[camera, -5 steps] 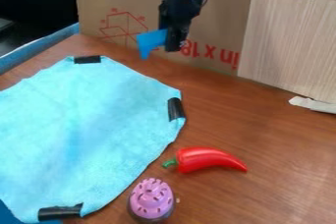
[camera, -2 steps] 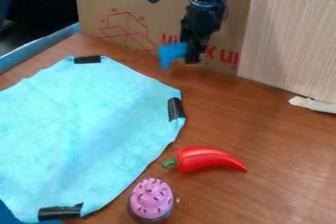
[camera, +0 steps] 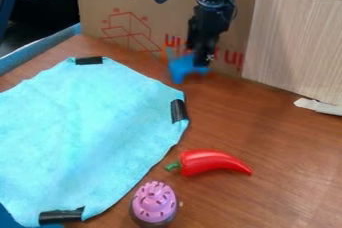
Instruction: Put the blue object on the top middle of the table
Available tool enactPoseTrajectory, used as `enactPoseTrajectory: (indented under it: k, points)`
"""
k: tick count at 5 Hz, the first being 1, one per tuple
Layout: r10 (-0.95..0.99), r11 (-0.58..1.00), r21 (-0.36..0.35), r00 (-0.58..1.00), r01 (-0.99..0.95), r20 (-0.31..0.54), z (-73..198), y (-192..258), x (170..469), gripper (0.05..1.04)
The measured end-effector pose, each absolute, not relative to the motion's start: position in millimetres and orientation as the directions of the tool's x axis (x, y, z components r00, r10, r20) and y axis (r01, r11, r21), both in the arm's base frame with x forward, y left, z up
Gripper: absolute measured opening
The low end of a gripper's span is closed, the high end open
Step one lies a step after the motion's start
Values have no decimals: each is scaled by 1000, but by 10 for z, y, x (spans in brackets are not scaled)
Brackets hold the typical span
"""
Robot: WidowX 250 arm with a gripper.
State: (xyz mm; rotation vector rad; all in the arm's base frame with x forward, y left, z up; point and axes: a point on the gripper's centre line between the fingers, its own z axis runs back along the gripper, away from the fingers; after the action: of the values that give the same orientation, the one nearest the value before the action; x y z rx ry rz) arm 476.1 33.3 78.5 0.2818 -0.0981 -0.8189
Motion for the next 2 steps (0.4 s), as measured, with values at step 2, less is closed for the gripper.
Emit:
enactPoseTrajectory:
  k: [2]
  points:
    - [-743,648,224,669,728,-24,667,278,4669,1001]
